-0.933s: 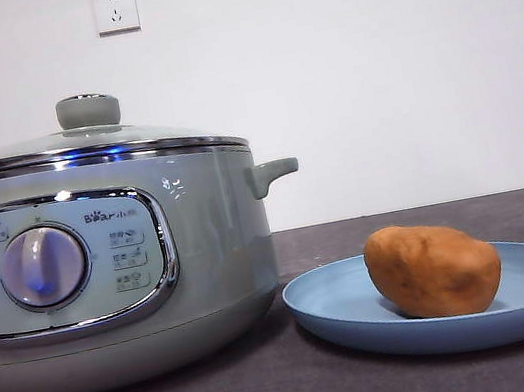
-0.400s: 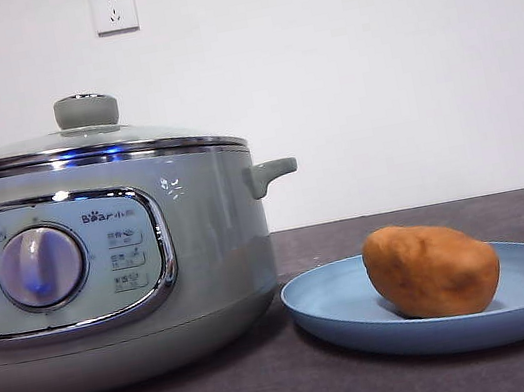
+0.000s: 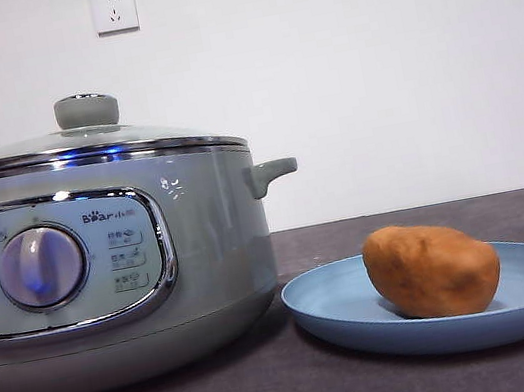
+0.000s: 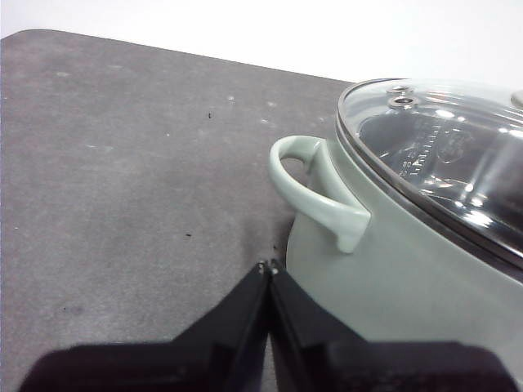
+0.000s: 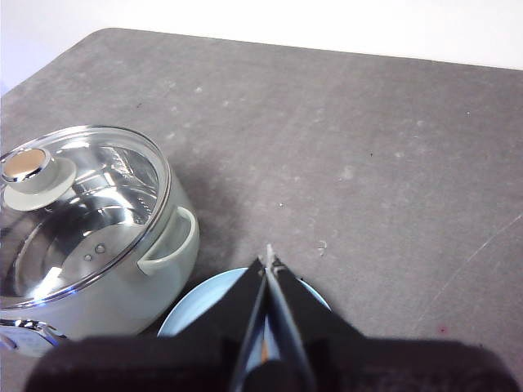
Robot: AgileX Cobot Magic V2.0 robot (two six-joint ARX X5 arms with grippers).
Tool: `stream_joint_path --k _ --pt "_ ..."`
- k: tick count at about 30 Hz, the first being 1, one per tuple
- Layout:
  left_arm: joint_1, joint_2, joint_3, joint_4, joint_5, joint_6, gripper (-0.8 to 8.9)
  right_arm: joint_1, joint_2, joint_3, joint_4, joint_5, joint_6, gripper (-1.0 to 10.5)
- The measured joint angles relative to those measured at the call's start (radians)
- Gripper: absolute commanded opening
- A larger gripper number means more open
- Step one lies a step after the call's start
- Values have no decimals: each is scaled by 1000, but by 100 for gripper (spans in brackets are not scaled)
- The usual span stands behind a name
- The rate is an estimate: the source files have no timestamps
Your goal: Take the potato out from the steamer,put the potato on the plate,close the lid
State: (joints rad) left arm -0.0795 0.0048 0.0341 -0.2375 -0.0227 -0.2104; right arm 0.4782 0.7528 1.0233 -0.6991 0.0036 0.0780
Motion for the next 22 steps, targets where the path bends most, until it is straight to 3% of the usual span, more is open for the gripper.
stream_joint_path --k 7,13,18,22 --pt "0 0 0 0 0 0 -4 0 0 0 0 0 -4 1" --pt "0 0 0 0 0 0 -4 -24 15 0 11 68 -90 1" --pt "0 0 0 0 0 0 -4 -179 58 -20 29 56 -101 1" --pt "0 0 0 0 0 0 -4 -360 23 -116 93 -36 -100 1"
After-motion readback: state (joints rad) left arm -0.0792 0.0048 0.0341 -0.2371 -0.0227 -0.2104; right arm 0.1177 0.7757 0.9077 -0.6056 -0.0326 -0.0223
